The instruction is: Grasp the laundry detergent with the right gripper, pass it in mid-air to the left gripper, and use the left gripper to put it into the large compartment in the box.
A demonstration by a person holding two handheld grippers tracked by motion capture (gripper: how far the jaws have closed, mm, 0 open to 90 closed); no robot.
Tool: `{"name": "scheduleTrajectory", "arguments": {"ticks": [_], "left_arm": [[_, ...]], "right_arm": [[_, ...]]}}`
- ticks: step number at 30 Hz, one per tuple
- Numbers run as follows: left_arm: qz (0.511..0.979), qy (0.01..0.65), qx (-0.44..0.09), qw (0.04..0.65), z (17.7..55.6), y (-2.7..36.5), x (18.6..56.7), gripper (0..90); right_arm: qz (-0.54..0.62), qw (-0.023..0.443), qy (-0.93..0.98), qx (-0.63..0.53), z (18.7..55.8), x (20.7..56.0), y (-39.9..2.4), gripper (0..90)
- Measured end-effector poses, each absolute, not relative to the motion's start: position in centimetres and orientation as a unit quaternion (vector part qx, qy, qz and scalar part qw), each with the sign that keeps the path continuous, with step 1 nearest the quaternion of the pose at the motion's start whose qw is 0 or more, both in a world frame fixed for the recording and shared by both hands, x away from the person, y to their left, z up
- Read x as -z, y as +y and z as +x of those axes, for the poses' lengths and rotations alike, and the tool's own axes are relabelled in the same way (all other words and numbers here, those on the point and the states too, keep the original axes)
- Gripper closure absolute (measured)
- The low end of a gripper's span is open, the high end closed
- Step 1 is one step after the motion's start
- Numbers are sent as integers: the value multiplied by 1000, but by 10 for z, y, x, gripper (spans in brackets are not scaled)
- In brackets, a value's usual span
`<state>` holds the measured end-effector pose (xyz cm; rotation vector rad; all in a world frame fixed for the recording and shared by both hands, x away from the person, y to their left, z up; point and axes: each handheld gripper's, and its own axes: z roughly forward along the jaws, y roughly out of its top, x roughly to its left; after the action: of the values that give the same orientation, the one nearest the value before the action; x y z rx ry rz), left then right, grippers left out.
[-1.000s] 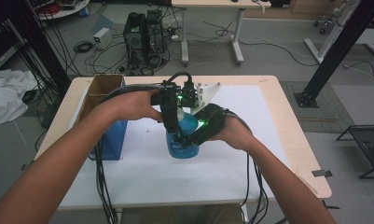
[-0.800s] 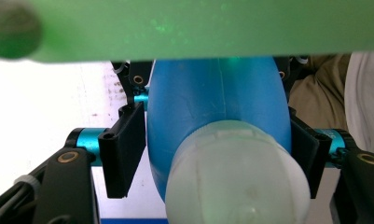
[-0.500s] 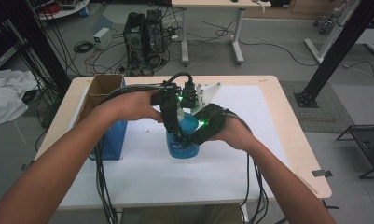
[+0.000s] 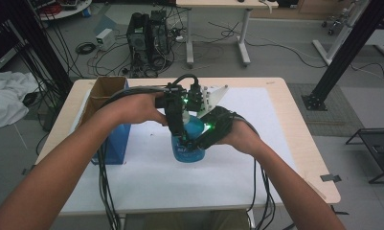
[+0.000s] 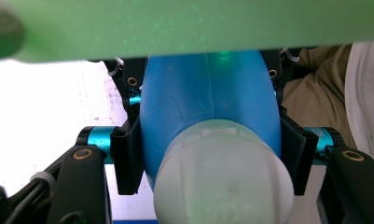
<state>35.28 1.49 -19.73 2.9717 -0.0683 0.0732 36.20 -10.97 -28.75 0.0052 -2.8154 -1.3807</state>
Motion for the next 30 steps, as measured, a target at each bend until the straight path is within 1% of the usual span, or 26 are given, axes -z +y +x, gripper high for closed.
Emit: {"name": "scheduleTrajectory", "arguments": {"ticks": [1,2,4,5,6,8,9,11,13,15,19,22,24,26,28,29,30], "left_arm": [[996,-23,-25,85,353,15,197,378],[996,-23,-26,86,352,15,197,378],[996,-19,-25,81,352,15,196,378],[996,-19,-25,80,352,15,195,378],[996,-16,-27,82,352,16,195,378],[997,-19,-22,76,352,17,193,378],[997,-17,-23,75,352,18,193,378],[997,-8,-19,81,352,22,191,378],[996,-4,-22,87,353,26,188,378],[995,4,-26,93,354,30,186,377],[994,24,-35,100,356,37,178,377],[993,36,-42,101,357,40,174,376],[992,50,-49,103,359,43,171,376],[991,61,-55,104,360,45,169,377],[990,76,-56,105,362,48,167,377],[989,82,-62,106,363,49,166,376],[988,87,-64,107,363,49,165,376]], "right_arm": [[-11,27,-897,441,358,285,-110,422],[-12,23,-897,442,358,285,-110,399],[-14,27,-895,444,356,283,-111,245],[-21,27,-897,442,356,282,-112,214],[-24,31,-898,439,355,282,-114,213],[-17,11,-898,440,359,282,-121,213],[-20,15,-895,446,359,281,-126,212],[-16,7,-898,439,361,280,-135,213],[-33,3,-903,429,359,280,-145,212],[-49,11,-904,424,358,280,-154,212],[-103,-25,-909,403,359,281,-175,212],[-123,-28,-910,395,359,283,-191,212],[-126,-20,-912,391,358,284,-203,212],[-141,-34,-911,386,358,284,-214,212],[-166,-34,-912,374,355,284,-223,212],[-168,-47,-914,366,355,285,-227,202],[-176,-51,-917,355,353,285,-230,49]]}}
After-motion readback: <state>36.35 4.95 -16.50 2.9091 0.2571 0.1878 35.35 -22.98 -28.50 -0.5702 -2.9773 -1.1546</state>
